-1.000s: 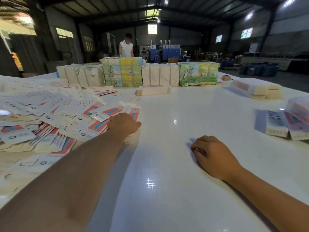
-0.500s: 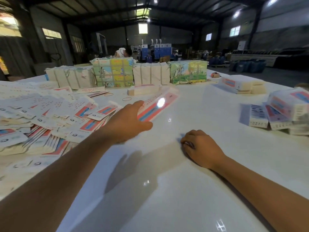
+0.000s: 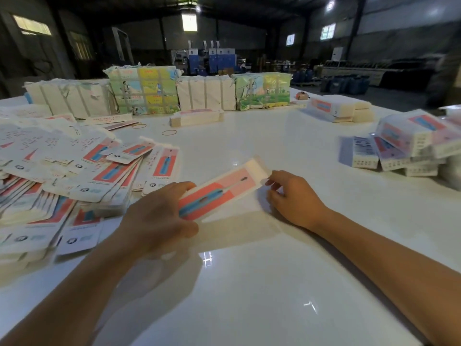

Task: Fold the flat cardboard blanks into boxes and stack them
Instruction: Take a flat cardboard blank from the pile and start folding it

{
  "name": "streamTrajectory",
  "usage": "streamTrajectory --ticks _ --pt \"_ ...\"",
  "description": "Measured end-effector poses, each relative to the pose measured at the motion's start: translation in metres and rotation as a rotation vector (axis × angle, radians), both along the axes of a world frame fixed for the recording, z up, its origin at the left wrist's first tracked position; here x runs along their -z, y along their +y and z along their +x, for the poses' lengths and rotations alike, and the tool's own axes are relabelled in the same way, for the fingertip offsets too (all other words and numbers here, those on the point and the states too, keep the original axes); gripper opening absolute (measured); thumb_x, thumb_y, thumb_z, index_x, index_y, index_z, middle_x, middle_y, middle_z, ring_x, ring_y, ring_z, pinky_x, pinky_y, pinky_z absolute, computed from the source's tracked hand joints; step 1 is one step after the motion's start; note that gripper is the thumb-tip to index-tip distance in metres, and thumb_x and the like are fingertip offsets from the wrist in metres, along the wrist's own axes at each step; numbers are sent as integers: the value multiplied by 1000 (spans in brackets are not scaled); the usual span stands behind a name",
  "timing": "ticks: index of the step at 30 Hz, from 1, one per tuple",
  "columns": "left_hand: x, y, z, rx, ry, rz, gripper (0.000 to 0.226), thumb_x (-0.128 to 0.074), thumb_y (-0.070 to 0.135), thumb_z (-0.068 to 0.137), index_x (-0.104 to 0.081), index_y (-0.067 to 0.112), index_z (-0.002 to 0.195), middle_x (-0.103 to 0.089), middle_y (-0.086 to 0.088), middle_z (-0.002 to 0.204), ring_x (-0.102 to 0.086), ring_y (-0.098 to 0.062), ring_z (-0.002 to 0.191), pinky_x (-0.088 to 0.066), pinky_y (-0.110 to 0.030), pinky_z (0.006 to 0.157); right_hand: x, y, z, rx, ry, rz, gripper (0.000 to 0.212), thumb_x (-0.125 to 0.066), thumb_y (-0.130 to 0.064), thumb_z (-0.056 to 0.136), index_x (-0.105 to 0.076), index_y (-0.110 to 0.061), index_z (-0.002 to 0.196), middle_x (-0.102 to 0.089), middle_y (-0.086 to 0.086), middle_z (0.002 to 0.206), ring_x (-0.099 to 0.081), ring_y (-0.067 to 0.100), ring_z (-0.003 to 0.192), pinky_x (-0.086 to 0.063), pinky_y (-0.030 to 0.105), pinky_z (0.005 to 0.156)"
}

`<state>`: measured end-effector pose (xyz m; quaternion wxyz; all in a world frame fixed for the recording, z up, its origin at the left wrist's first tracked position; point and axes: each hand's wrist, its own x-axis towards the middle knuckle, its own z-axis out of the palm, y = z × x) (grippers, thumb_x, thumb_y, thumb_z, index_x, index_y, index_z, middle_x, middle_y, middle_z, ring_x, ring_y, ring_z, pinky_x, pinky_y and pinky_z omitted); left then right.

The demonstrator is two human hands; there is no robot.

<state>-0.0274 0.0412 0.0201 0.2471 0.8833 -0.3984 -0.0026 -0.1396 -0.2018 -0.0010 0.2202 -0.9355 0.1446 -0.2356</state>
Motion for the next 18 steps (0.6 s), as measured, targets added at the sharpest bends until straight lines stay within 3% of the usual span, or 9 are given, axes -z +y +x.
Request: streamTrajectory --ticks 2,6,8,11,14,18 --pt "-3 2 1 -24 35 -43 59 -61 44 54 -38 47 107 -46 26 88 -53 -1 80 -51 -28 68 -2 1 -3 38 -204 114 29 -55 -8 91 -59 -12 119 -63 -1 86 -56 8 71 -42 17 69" --pt "-7 2 2 -55 104 -47 61 -77 36 63 -47 40 116 -51 18 96 -55 -6 84 -52 -37 79 -5 19 -10 -72 -462 120 18 -60 -7 90 -68 -9 106 -57 -11 73 -53 2 66 -38 7 64" --pt "-8 1 3 -64 105 -33 61 -79 31 69 -48 35 121 -50 15 102 -56 -11 90 -51 -37 81 -3 29 -10 -167 -494 84 23 -59 -6 88 -68 -7 110 -55 -8 76 -52 5 66 -39 10 65" --pt "-8 0 3 -66 97 -32 60 -79 30 72 -48 31 124 -51 12 104 -56 -13 91 -51 -37 80 -5 38 -8 -194 -477 342 23 -60 -8 91 -68 -17 110 -58 -1 80 -54 11 63 -46 21 61" --pt "-8 -2 2 -45 67 -1 58 -77 33 73 -48 30 123 -53 11 104 -57 -14 92 -52 -36 79 -8 43 -8 -197 -458 534 25 -59 -9 91 -67 -33 93 -57 4 76 -53 6 54 -45 16 53" --pt "-4 -9 -9 -7 12 81 51 -59 56 73 -43 32 116 -52 14 99 -58 -10 86 -51 -28 70 -8 46 -8 -137 -482 620 10 -62 -9 88 -68 -14 81 -57 -4 59 -50 7 46 -43 19 47"
